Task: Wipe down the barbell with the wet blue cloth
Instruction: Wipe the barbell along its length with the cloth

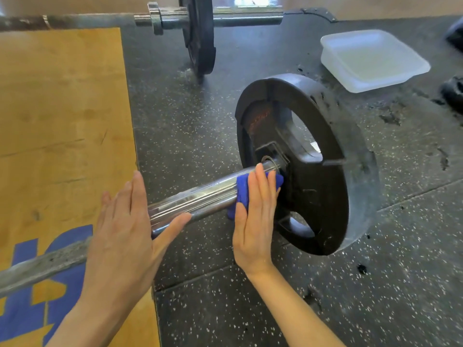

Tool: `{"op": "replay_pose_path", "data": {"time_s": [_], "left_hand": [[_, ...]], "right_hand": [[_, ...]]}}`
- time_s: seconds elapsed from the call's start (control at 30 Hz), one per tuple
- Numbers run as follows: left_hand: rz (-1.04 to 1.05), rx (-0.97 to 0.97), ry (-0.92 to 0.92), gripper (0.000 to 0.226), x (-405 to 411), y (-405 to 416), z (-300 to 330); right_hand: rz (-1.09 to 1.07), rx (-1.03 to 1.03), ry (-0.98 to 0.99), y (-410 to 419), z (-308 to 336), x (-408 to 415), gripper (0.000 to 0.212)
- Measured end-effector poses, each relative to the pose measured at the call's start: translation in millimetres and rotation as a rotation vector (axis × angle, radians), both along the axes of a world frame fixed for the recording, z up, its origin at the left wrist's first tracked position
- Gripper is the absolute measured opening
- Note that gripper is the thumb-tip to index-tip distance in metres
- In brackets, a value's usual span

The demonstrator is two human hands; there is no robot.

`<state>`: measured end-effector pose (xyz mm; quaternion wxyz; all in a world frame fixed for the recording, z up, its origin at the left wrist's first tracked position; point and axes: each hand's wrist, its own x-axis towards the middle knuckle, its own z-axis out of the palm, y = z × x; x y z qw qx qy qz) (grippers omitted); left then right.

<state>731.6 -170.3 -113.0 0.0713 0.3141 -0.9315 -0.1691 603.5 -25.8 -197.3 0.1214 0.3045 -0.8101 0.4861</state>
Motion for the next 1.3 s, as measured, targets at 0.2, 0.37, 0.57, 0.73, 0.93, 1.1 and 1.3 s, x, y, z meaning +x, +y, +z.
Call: {"op": "replay_pose_path", "data": {"time_s": [0.2,0.37,0.57,0.73,0.93,1.1,1.3], "left_hand": [[0.010,0.097,0.000,0.116,-8.5,-9.1,4.3],[0.011,0.111,0.011,0.123,-19.3,-21.8,5.6],[0.039,0.115,0.018,0.131,-27.2,-34.0,0.5],[0.032,0.113,0.009,0.129,-33.9,-42.9,0.5],[0.037,0.121,0.022,0.129,-35.0,-43.6,2.0],[0.016,0.090,0.031,0.126,-31.3,-41.7,-1.0],[0.016,0.062,0.020,0.120,-26.0,-34.9,-1.3]], "right_hand": [[0.034,0.091,0.079,-11.6,14.4,-28.1,0.052],[0.053,0.136,0.093,-18.1,14.5,-28.0,0.051],[0.055,0.161,0.138,-30.0,18.6,-40.6,0.051],[0.130,0.146,0.187,-36.4,15.1,-44.4,0.049],[0.118,0.134,0.152,-40.4,17.3,-39.3,0.048],[0.048,0.161,0.075,-38.5,28.5,-40.1,0.047],[0.126,0.376,0.199,-32.9,58.2,-58.6,0.041]]}}
